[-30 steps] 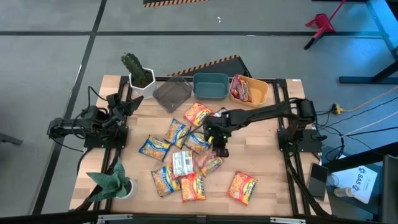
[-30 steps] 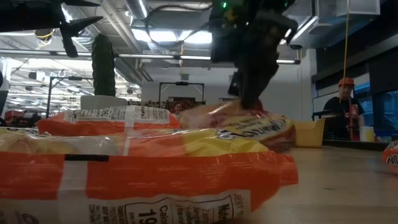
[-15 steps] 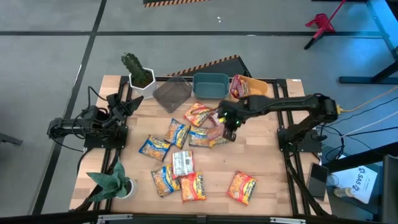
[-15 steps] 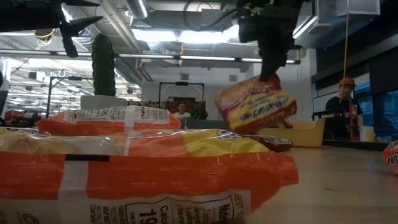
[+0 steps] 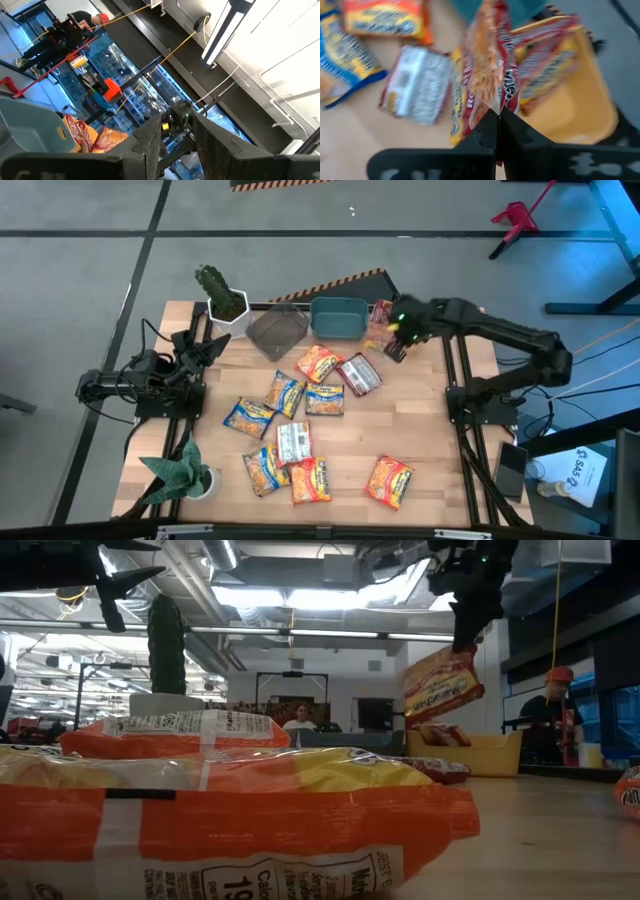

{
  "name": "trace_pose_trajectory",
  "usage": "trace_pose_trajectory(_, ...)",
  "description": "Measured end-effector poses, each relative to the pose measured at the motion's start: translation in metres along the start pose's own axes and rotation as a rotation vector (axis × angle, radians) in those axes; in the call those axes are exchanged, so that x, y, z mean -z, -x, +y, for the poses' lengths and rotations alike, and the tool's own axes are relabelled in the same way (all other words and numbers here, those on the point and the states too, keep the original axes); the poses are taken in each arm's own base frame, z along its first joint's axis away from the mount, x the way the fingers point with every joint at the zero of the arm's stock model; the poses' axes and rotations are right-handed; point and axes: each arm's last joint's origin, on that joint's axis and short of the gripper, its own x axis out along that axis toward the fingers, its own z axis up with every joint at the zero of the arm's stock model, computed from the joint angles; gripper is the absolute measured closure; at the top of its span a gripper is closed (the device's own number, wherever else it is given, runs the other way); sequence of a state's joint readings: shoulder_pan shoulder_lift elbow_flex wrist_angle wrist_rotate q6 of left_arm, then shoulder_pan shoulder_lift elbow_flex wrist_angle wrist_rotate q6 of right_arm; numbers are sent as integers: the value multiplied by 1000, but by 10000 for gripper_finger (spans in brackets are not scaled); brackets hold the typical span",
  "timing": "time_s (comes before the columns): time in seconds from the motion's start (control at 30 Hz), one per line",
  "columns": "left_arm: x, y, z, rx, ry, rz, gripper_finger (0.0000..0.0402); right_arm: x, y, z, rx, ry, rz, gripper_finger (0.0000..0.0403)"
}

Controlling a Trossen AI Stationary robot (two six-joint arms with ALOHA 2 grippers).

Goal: Sort Maruchan noodles
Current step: Put the bottom red noodle pack into the orange bin

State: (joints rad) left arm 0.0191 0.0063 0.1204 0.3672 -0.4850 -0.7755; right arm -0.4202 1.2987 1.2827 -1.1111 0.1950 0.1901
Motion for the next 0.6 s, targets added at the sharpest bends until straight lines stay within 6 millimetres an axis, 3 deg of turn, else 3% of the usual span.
trace_pose_trajectory(0.33,0,0,0,-5,-7,-4,292,13,29,-64,221,-173,-89,403)
trace_pose_trajectory(0.6,-1,0,1,-23,-28,-20,292,10,17,-80,422,-233,-36,403)
